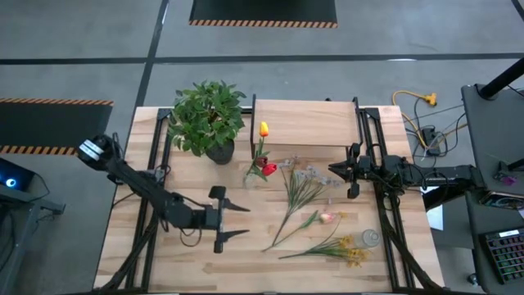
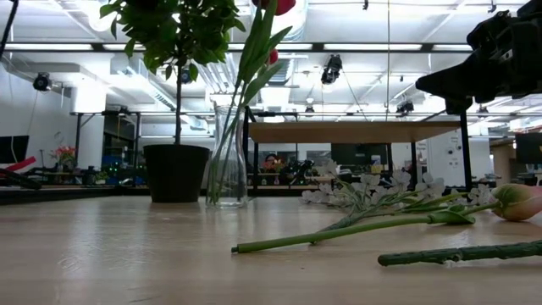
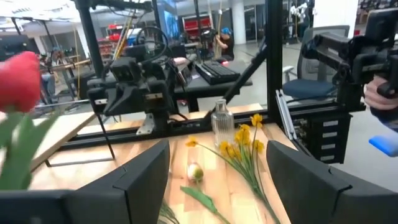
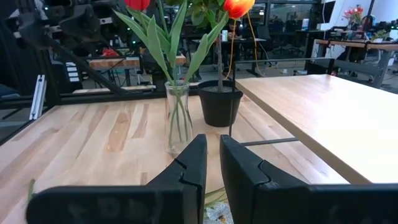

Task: Pick and place flowers into a vace then onto a shelf
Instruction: Put the white flowers into the bottom transparent vase

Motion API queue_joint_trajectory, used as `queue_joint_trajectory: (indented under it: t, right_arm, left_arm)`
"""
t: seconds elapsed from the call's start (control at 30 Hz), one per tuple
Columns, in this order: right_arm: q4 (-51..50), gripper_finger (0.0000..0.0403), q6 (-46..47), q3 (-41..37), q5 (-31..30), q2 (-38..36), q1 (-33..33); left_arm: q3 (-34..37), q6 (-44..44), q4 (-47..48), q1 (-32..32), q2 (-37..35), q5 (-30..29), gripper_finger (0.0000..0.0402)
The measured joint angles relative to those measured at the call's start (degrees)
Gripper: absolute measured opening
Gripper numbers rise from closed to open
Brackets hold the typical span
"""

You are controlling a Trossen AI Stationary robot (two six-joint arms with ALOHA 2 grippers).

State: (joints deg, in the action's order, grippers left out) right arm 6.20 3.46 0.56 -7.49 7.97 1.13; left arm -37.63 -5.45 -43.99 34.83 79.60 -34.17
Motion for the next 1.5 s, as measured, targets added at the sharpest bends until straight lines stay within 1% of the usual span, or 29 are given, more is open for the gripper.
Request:
queue_joint_trajectory:
  t: [0.13, 0.3, 0.4, 0.5, 0.63, 0.7, 0.73, 0.87, 0.97, 1.03, 1.17, 1.3, 1.5]
  right_arm:
    - [0.0, 0.0038, 0.0, 0.0, -0.01, 0.0, 0.0]
    - [0.0, 0.0038, 0.5, 0.0, 0.0, 0.0, 0.0]
    - [-0.02, 0.0038, 0.66, 0.0, 0.0, 0.0, 0.0]
    - [-0.01, 0.0038, 0.66, 0.0, 0.0, 0.0, 0.0]
    - [-0.02, 0.0038, 0.63, 0.0, 0.02, 0.0, 0.0]
    - [-0.02, 0.0038, 0.54, 0.0, 0.0, 0.0, 0.0]
    - [0.0, 0.0038, 0.46, 0.0, 0.0, 0.0, 0.0]
    - [-0.02, 0.0038, 0.46, 0.0, 0.0, 0.0, 0.0]
    - [0.0, 0.0038, 0.46, 0.0, 0.02, 0.0, 0.0]
    - [-0.02, 0.0038, 0.46, 0.0, 0.0, 0.0, 0.0]
    - [0.04, 0.0038, 0.49, 0.0, 0.0, 0.0, 0.0]
    - [2.69, 0.0038, 2.05, 0.0, 0.39, -0.02, -0.02]
    - [5.99, 0.0038, -1.1, 0.0, 0.46, -0.02, -0.02]
  left_arm:
    - [-2.11, 0.09, 1.44, 0.0, 2.55, -0.11, 0.025]
    - [-3.6, 0.26, 4.86, -0.02, 2.88, -2.34, 0.025]
    - [-3.6, 0.22, 6.32, -0.04, 2.1, -2.34, 0.025]
    - [-3.07, 0.43, 10.16, -0.13, 0.24, -2.65, 0.025]
    - [-0.73, 3.16, 10.52, -2.62, -2.42, -3.62, 0.025]
    - [0.83, 3.84, 10.55, -4.78, -3.93, -1.22, 0.0249]
    - [1.72, 4.38, 10.62, -6.05, -4.78, 1.01, 0.0248]
    - [5.14, 6.84, 9.96, -13.15, -8.45, 13.74, 0.0234]
    - [7.88, 8.52, 10.0, -18.22, -11.25, 20.56, 0.0213]
    - [10.16, 7.85, 10.04, -20.11, -14.03, 22.41, 0.0195]
    - [15.89, 5.53, 9.92, -21.41, -22.16, 22.72, 0.0147]
    - [22.46, 5.39, 8.46, -21.44, -31.4, 22.34, 0.0094]
    - [29.78, 4.89, 8.03, -21.43, -42.03, 20.19, 0.0021]
